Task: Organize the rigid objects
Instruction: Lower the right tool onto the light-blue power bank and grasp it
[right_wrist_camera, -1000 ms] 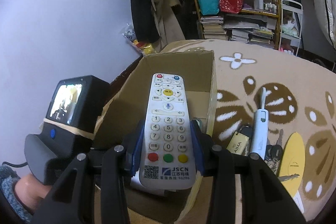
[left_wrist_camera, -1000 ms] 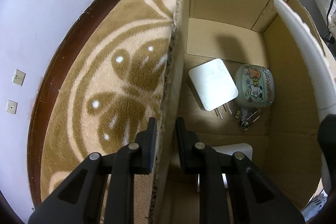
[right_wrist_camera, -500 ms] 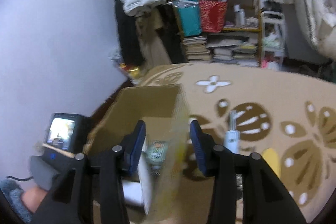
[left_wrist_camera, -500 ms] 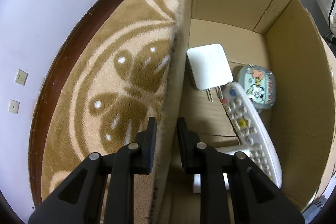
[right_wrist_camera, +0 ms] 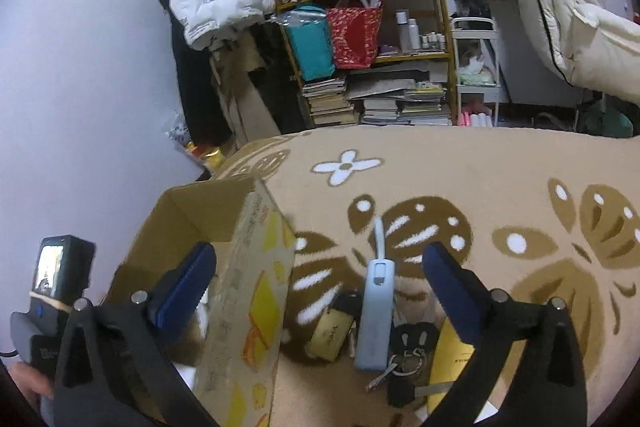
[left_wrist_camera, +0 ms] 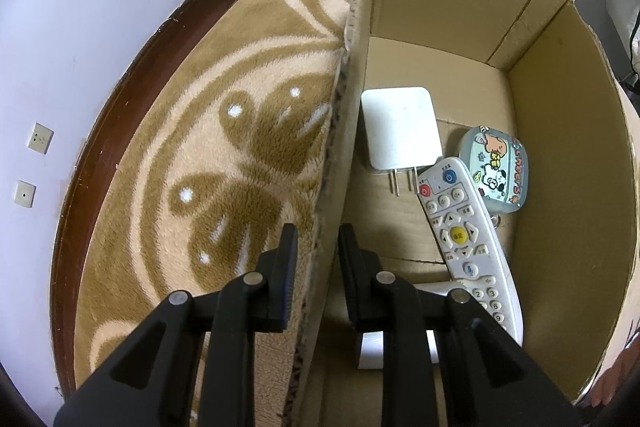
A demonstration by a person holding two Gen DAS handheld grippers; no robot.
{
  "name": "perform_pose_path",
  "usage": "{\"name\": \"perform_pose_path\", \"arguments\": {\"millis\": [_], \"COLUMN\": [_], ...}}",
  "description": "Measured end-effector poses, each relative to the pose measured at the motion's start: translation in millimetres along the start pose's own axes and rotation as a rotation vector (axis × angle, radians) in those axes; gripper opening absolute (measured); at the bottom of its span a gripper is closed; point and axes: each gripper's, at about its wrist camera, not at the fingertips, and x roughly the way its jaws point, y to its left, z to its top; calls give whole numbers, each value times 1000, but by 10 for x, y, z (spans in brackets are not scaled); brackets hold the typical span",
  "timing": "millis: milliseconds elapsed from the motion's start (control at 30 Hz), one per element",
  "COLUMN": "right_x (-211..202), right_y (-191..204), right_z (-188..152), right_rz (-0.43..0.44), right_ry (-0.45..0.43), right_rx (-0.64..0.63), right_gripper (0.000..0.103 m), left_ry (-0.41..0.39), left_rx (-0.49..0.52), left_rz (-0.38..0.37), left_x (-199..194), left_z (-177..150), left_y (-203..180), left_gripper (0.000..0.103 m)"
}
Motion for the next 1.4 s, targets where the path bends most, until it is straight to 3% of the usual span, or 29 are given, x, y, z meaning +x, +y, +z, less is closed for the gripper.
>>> {"name": "perform_pose_path", "arguments": {"millis": [367,567,800,1033,1300,1400], "right_x": [280,478,605,795,866,978], "right_y": [-296,-387,-388,-394,-395,-424], "right_z": [-160,-292,-355,-450,-475,-523], "right_rz": [-58,-110,-119,-108,-84,-84], "right_ry": [76,133,153,248,277,333], "right_rx": [132,106,71,46,52,81], "right_gripper": [103,103,82,27,29,32], "left_ry": [-1,-6,-5,-6,-3,-3], "left_rx": [13,35,30,31,32,34], "left_rz": [11,26,18,13,7,9], "left_x": [-14,-25,-32,-29,-24,-22], "left_z": [3,-2,2,-1,5,8], "left_y": [-81,-136,-124,-107,-90,-94], "left_gripper": [21,21,21,20,20,20]}}
